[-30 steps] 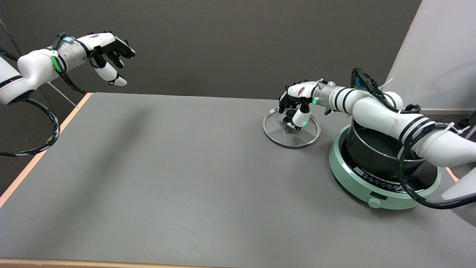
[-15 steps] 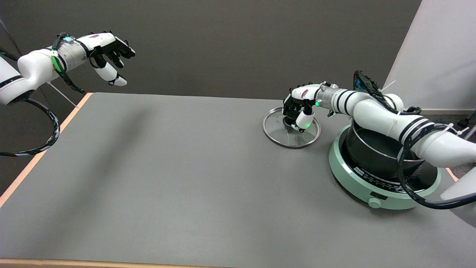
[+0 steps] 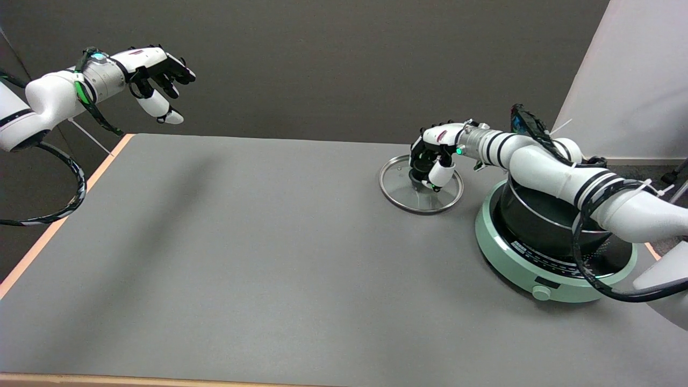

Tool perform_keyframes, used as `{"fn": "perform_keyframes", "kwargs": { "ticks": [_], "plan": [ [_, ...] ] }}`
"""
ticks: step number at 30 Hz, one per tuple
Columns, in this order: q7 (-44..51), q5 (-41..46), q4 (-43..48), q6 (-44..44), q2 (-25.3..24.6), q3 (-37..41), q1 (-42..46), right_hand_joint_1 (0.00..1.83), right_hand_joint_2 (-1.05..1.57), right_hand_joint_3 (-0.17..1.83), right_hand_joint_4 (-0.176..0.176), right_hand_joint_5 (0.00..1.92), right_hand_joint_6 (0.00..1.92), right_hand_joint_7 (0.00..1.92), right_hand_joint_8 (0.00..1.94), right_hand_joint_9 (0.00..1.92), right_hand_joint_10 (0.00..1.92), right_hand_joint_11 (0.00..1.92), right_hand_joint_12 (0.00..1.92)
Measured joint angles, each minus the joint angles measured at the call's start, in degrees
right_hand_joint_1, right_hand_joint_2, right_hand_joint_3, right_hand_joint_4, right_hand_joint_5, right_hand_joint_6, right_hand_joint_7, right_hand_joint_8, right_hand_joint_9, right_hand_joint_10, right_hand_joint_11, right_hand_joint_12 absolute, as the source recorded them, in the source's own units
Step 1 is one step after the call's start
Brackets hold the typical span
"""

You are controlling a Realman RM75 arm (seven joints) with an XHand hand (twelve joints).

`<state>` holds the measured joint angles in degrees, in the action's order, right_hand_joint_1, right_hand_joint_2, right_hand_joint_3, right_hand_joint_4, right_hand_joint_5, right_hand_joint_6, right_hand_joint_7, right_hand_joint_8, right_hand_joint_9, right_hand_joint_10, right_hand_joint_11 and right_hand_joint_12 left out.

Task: Pick up the pot lid.

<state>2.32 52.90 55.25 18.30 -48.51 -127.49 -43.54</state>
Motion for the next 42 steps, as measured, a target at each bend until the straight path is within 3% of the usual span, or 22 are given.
{"fn": "perform_keyframes", "kwargs": {
  "ticks": [5,10,17,19,20,21,35,36,37,42],
  "plan": [
    [0.1,0.0,-0.2,-0.3,-0.1,0.0,0.0,0.95,0.63,0.86,0.115,0.71,0.63,0.84,0.4,0.73,0.62,0.44,1.04],
    [0.1,0.1,-0.4,-0.6,-0.2,0.0,0.0,0.94,0.67,0.81,0.108,0.73,0.76,0.84,0.61,0.79,0.72,0.47,1.05],
    [0.2,0.2,-0.4,-0.9,-0.2,0.0,0.0,0.96,0.7,0.81,0.121,0.73,0.87,0.83,0.76,0.78,0.83,0.49,1.09],
    [0.2,0.2,-0.4,-1.0,-0.2,0.0,0.0,0.93,1.07,0.31,0.176,0.77,1.33,0.83,0.83,0.77,0.88,0.51,1.1],
    [0.2,0.2,-0.4,-1.1,-0.2,0.0,0.0,1.02,1.09,0.27,0.112,0.75,1.36,0.85,0.98,0.77,0.91,0.51,1.09],
    [0.2,0.2,-0.4,-1.2,-0.2,0.0,0.0,1.17,1.12,0.19,0.019,0.73,1.39,0.88,1.19,0.77,0.95,0.5,1.11],
    [0.2,0.3,-0.3,-1.7,-0.3,-0.1,0.2,1.16,1.1,0.26,0.014,0.71,1.45,0.86,1.22,0.75,1.08,0.51,1.24],
    [0.2,0.3,-0.3,-1.7,-0.3,-0.1,0.3,1.23,1.06,0.31,0.074,0.71,1.37,0.86,1.25,0.75,1.08,0.52,1.24],
    [0.2,0.3,-0.2,-1.8,-0.3,-0.1,0.3,1.34,0.99,0.39,0.176,0.69,1.22,0.84,1.3,0.75,1.08,0.52,1.26],
    [0.3,0.3,-0.1,-1.9,-0.3,-0.1,0.3,1.35,0.97,0.41,0.176,0.68,1.24,0.85,1.29,0.78,1.12,0.5,1.37]
  ]
}}
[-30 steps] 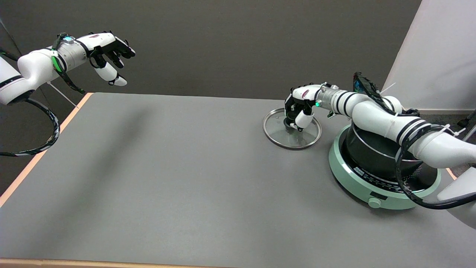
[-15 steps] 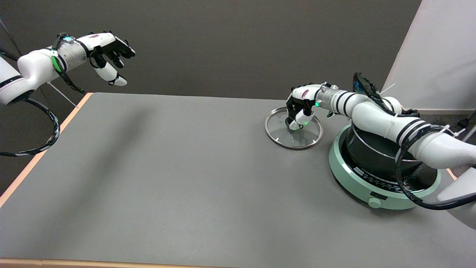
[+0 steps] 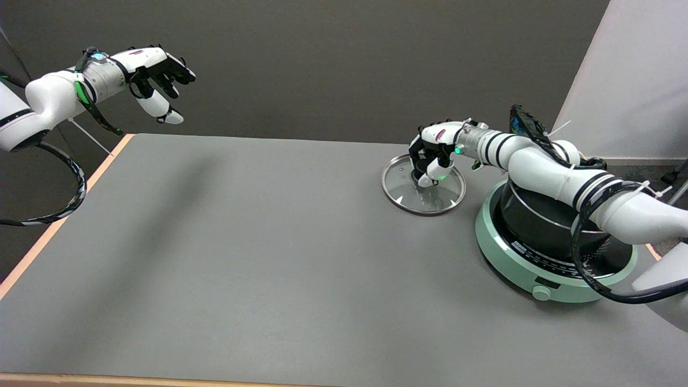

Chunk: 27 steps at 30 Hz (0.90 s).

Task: Pick up the pot lid.

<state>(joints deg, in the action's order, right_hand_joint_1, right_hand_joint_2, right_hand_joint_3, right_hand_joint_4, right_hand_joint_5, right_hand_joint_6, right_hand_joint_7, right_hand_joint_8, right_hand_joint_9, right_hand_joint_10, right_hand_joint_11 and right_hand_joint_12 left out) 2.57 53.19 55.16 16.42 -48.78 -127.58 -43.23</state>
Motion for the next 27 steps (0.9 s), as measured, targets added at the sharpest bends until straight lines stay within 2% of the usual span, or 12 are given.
{"fn": "perform_keyframes", "kwargs": {
  "ticks": [4,5,10,13,24,27],
  "plan": [
    [0.0,0.0,0.3,0.0,0.0,0.0,0.1,1.34,0.98,0.41,0.176,0.65,1.28,0.85,1.31,0.76,1.18,0.47,1.46],
    [0.0,0.1,0.3,0.0,0.0,0.0,0.1,1.33,1.01,0.4,0.176,0.66,1.24,0.8,1.38,0.77,1.16,0.48,1.44],
    [0.0,0.4,0.8,0.0,0.1,0.0,0.2,1.33,1.03,0.39,0.176,0.65,1.23,0.77,1.41,0.75,1.2,0.44,1.51],
    [0.0,0.6,1.1,0.0,0.1,0.0,0.3,1.34,1.0,0.41,0.176,0.6,1.28,0.81,1.36,0.72,1.3,0.39,1.6],
    [0.1,1.4,2.1,0.0,0.2,0.2,0.5,1.34,0.98,0.47,0.176,0.59,1.24,0.8,1.39,0.71,1.41,0.34,1.65],
    [0.1,1.7,2.4,0.0,0.2,0.3,0.6,1.34,0.98,0.47,0.164,0.59,1.22,0.8,1.4,0.71,1.42,0.33,1.66]
  ]
}}
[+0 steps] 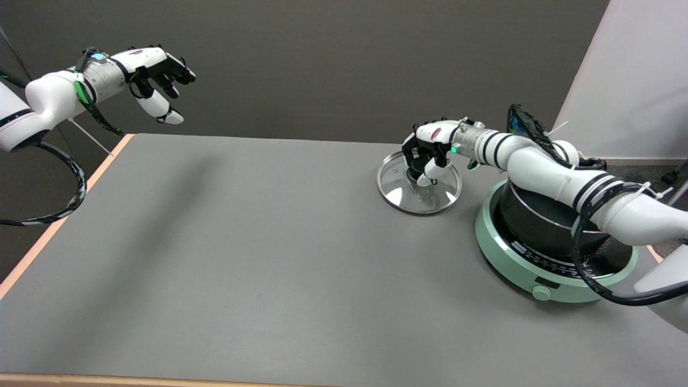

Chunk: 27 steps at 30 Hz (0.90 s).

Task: Pick up the pot lid.

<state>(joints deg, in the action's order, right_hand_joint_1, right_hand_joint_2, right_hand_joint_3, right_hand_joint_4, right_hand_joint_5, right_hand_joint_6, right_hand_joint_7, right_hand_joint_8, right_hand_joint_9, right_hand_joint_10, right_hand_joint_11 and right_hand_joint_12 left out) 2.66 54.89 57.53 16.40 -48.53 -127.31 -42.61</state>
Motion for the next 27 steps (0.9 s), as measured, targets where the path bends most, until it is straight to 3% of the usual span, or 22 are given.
{"fn": "perform_keyframes", "kwargs": {
  "ticks": [5,6,7,8,10,12,16,27],
  "plan": [
    [0.0,0.4,0.5,-0.2,0.1,0.1,0.2,1.36,0.99,0.45,0.147,0.59,1.21,0.79,1.39,0.71,1.46,0.32,1.68],
    [0.0,0.4,0.5,-0.3,0.1,0.1,0.3,1.48,1.0,0.39,0.142,0.59,1.2,0.8,1.34,0.73,1.54,0.32,1.69],
    [0.0,0.4,0.6,-0.4,0.1,0.1,0.4,1.47,1.06,0.29,0.118,0.6,1.13,0.78,1.35,0.7,1.55,0.36,1.64],
    [0.0,0.5,0.7,-0.4,0.1,0.1,0.4,1.48,1.02,0.36,0.136,0.59,1.18,0.79,1.34,0.72,1.54,0.32,1.68],
    [0.0,0.6,0.9,-0.4,0.1,0.1,0.5,1.47,1.07,0.28,0.138,0.62,1.12,0.76,1.38,0.69,1.58,0.36,1.6],
    [0.0,0.7,1.0,-0.6,0.2,0.2,0.6,1.48,1.0,0.4,0.137,0.59,1.2,0.8,1.34,0.73,1.55,0.33,1.7],
    [0.1,1.1,1.2,-0.9,0.2,0.3,0.8,1.48,0.97,0.47,0.131,0.58,1.23,0.78,1.38,0.71,1.6,0.35,1.7],
    [0.0,2.0,1.5,-1.7,0.4,1.0,1.2,1.48,0.95,0.54,0.132,0.56,1.29,0.76,1.42,0.7,1.66,0.36,1.71]
  ]
}}
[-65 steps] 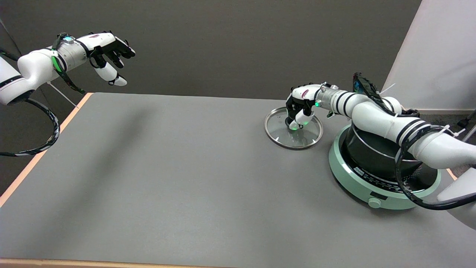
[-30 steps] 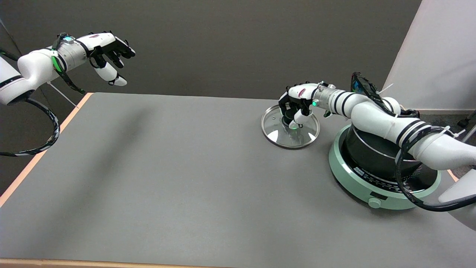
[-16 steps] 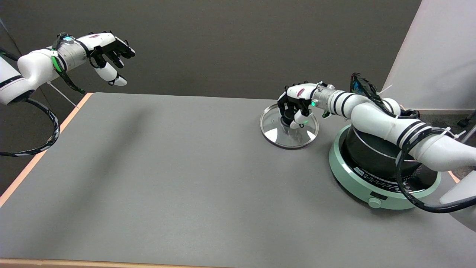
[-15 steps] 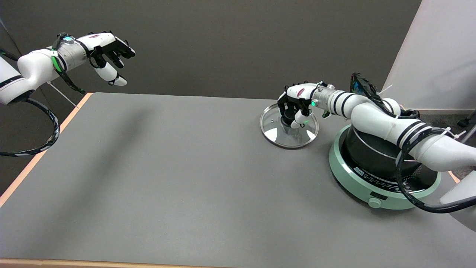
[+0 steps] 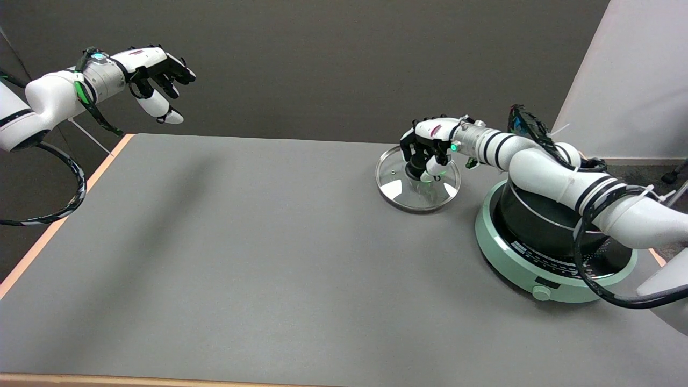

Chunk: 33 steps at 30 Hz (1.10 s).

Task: Pick up the pot lid.

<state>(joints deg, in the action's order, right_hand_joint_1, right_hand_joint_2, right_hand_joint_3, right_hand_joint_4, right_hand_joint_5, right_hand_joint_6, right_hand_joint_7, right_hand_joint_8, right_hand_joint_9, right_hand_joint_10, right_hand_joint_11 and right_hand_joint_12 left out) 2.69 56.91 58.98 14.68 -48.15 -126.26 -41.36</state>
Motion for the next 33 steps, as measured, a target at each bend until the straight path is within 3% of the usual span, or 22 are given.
{"fn": "perform_keyframes", "kwargs": {
  "ticks": [6,21,24,25,26,31,33],
  "plan": [
    [0.0,1.1,0.0,-0.8,0.2,0.2,0.2,1.48,0.96,0.51,0.121,0.57,1.27,0.77,1.4,0.7,1.65,0.35,1.72],
    [0.0,2.5,3.8,-1.8,1.8,2.8,1.2,1.48,0.95,0.54,0.156,0.58,1.29,0.77,1.4,0.7,1.66,0.38,1.72],
    [0.0,2.6,5.4,-1.8,2.5,3.6,1.5,1.49,0.91,0.59,0.175,0.61,1.29,0.79,1.39,0.73,1.64,0.51,1.69],
    [0.0,2.7,6.0,-1.8,2.8,3.9,1.6,1.48,0.98,0.49,0.161,0.66,1.2,0.76,1.41,0.69,1.67,0.57,1.59],
    [0.0,2.7,6.6,-1.8,3.1,4.2,1.7,1.49,0.92,0.57,0.173,0.62,1.27,0.79,1.39,0.72,1.64,0.54,1.67],
    [0.0,2.9,9.6,-1.5,4.6,5.7,2.1,1.48,0.97,0.49,0.175,0.67,1.19,0.77,1.39,0.7,1.64,0.61,1.55],
    [-0.1,2.9,10.9,-1.1,5.3,6.5,2.3,1.49,0.87,0.64,0.176,0.63,1.29,0.82,1.37,0.75,1.62,0.58,1.65]
  ]
}}
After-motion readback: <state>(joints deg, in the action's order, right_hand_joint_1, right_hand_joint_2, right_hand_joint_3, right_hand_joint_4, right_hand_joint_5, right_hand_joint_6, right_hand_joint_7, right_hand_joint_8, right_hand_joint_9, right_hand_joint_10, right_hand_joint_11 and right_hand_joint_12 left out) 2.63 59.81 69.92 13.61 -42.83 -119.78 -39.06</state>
